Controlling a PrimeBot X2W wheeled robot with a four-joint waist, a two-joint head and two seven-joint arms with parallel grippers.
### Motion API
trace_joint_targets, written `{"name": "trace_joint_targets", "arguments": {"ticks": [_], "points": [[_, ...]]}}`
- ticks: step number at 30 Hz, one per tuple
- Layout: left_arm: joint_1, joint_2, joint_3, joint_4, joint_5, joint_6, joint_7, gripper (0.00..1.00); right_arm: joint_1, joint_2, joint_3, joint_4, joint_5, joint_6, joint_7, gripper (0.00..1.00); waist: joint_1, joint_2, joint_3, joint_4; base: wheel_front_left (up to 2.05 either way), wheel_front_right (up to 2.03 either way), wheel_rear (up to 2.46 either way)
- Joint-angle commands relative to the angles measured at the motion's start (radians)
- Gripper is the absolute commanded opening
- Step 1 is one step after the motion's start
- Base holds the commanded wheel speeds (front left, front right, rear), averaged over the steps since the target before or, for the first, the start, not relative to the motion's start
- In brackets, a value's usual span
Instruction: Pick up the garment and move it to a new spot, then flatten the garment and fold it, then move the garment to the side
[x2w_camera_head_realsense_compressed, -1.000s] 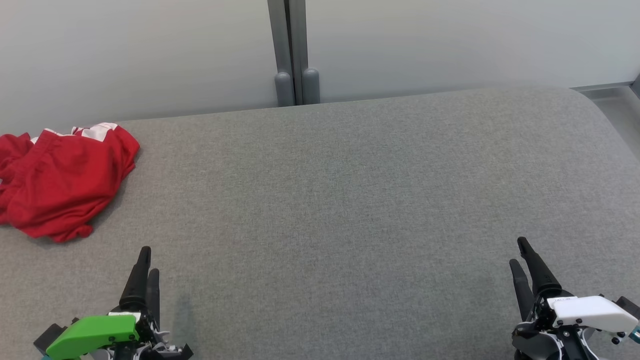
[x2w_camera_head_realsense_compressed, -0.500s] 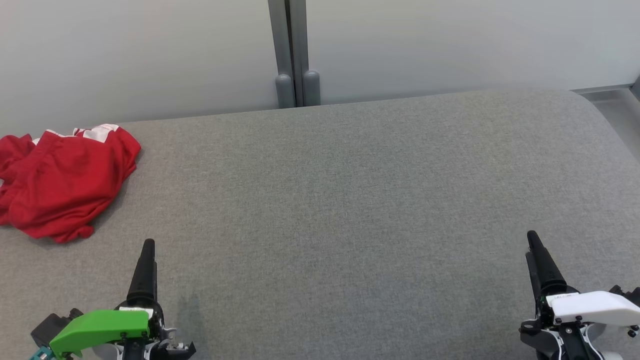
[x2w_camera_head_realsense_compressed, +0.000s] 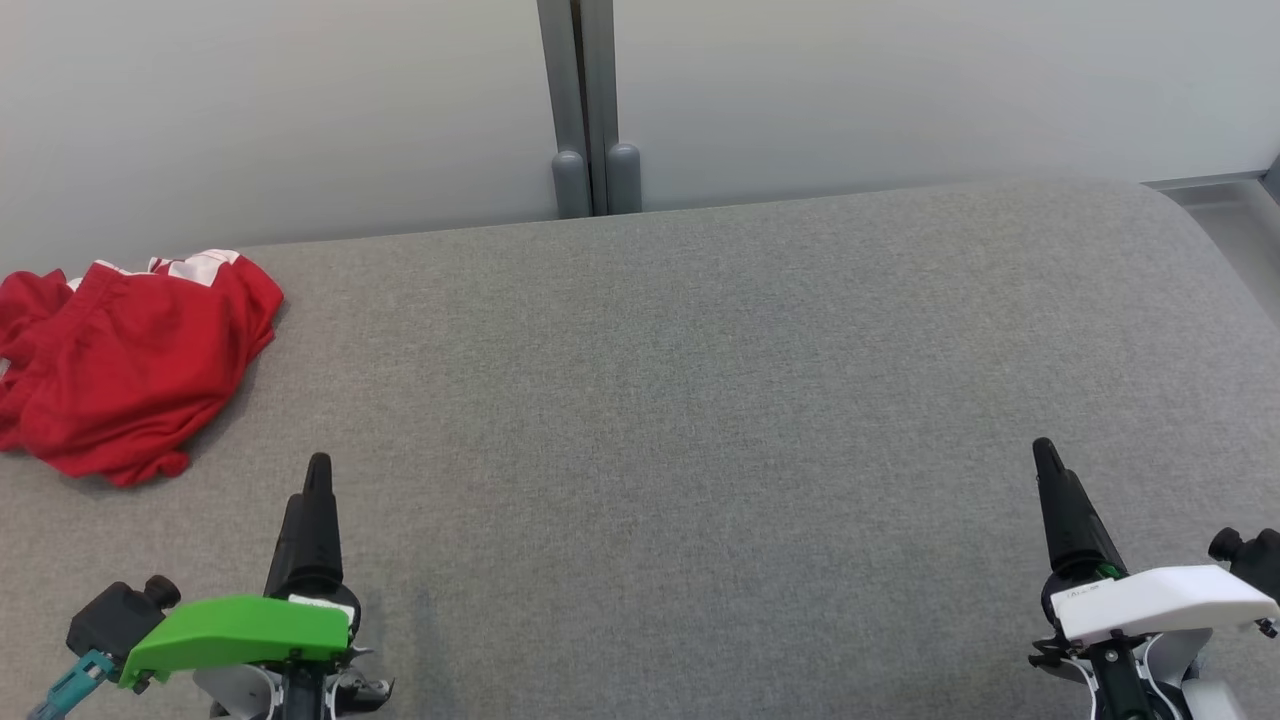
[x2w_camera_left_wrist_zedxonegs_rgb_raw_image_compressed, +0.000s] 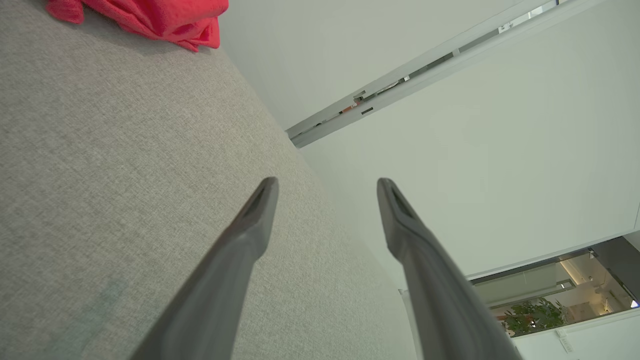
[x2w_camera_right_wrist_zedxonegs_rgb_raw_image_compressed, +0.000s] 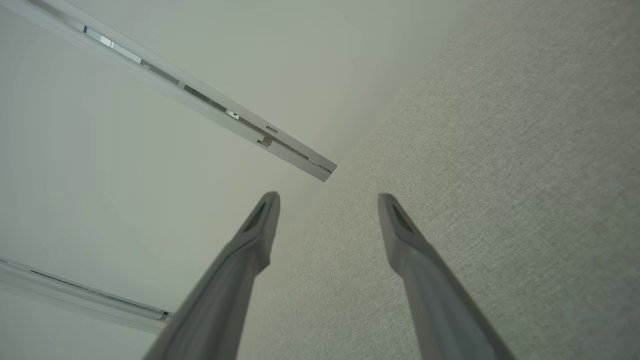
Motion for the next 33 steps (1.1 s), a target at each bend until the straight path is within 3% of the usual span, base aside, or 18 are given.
{"name": "trace_joint_targets", "arguments": {"ticks": [1,13,33], "points": [[-0.011,0.007,-0.007,-0.018,0.055,0.005,-0.01,1.0,-0.003,-0.007,0.007,-0.024,-0.05,0.0,-0.011,1.0,0.0,0.0,0.0,0.0,0.0,0.0,0.0],[0.016,0.008,-0.028,0.007,0.273,0.026,-0.05,1.0,0.007,-0.009,0.028,-0.014,-0.288,0.0,-0.052,1.0,0.0,0.0,-0.003,0.0,0.0,0.0,0.0],[0.046,0.01,-0.056,0.052,0.489,0.023,-0.109,1.0,0.017,-0.012,0.044,0.008,-0.559,0.0,-0.11,1.0,0.0,0.0,-0.008,0.003,0.0,0.0,0.0]]}}
